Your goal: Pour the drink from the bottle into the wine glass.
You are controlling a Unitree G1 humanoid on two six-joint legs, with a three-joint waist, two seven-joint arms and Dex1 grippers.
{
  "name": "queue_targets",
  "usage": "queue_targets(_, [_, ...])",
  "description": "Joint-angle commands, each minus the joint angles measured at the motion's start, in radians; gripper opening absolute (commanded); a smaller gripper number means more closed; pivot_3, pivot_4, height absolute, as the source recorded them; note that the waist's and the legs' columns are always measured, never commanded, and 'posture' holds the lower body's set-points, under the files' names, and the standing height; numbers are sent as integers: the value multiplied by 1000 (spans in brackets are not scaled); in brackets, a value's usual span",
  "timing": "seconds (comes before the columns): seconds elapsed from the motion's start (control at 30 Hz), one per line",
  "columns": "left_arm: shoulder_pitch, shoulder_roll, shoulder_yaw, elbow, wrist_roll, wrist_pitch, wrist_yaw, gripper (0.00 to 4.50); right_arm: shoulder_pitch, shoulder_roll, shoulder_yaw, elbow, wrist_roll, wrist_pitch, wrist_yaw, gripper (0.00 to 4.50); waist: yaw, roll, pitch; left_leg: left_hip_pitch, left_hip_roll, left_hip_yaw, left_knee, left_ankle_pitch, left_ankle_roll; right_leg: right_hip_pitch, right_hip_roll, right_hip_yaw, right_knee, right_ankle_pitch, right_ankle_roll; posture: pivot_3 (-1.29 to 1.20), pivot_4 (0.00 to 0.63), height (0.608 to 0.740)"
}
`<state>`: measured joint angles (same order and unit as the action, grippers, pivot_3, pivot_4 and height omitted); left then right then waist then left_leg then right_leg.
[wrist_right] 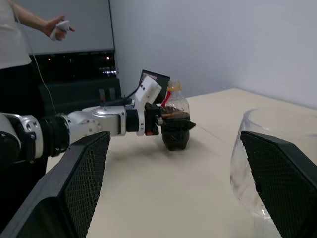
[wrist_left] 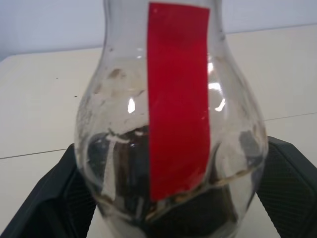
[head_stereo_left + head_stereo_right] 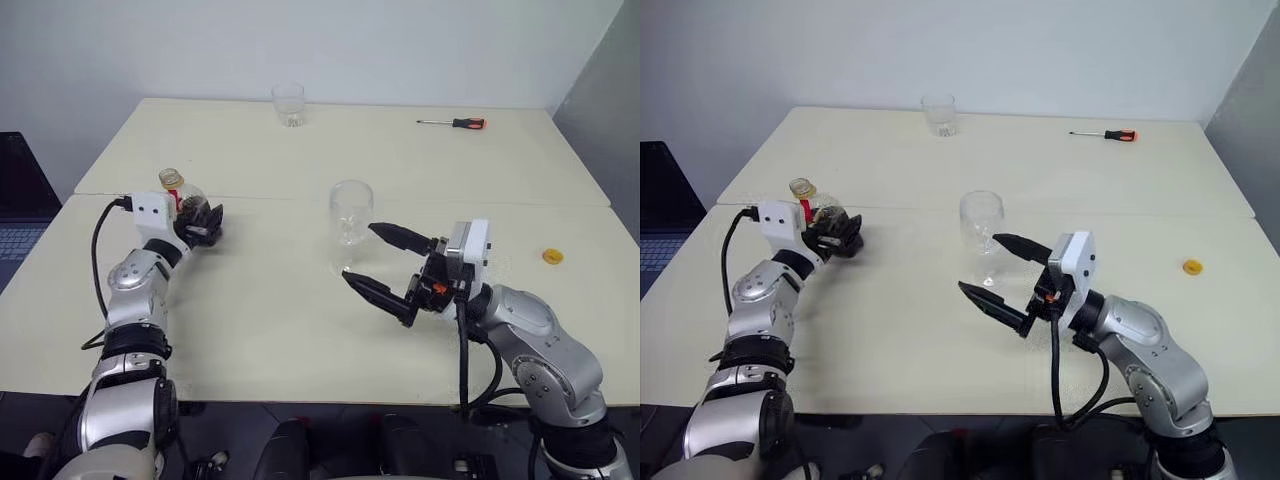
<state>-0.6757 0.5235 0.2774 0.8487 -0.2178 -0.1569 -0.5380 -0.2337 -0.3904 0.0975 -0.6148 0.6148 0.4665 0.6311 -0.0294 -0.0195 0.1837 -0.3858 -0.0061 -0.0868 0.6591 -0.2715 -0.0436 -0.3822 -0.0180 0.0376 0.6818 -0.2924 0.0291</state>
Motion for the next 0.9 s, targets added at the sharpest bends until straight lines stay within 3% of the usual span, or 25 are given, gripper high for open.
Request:
queue_targets(0.03, [-43, 22, -2, 31, 12, -49, -12, 4500, -15, 0, -19, -41, 15, -19, -2, 4485, 0, 0, 0, 0, 0, 0, 0, 0, 0, 0, 0, 0, 0, 0, 0, 0, 150, 740])
queue_targets(0.37, [-95, 28, 0, 126, 18, -96, -24, 4500, 1, 4, -11, -35, -10, -37, -6, 4485, 0, 0, 0, -7, 0, -1, 2, 0, 0, -6, 0, -1, 1, 0, 0, 0, 150, 740])
queue_targets(0.5, [-97, 30, 7, 131, 9, -96, -35, 3599, 9, 2, -11, -26, -18, -48, -2, 4500, 0, 0, 0, -7, 0, -1, 2, 0, 0, -6, 0, 0, 1, 0, 0, 0, 150, 740])
queue_targets(0.7, [-105, 35, 13, 136, 5, -96, -39, 1738, 13, -1, -12, -6, -28, -64, 8, 4500, -1, 0, 0, -8, 0, -1, 2, 0, 0, -6, 0, -1, 1, 0, 0, 0, 150, 740])
queue_targets(0.9, [-114, 27, 7, 126, 6, -90, -41, 1339, 13, -3, -16, 2, -35, -71, 13, 4500, 0, 0, 0, -8, 0, -1, 2, 0, 0, -6, 0, -1, 1, 1, 0, 0, 150, 740])
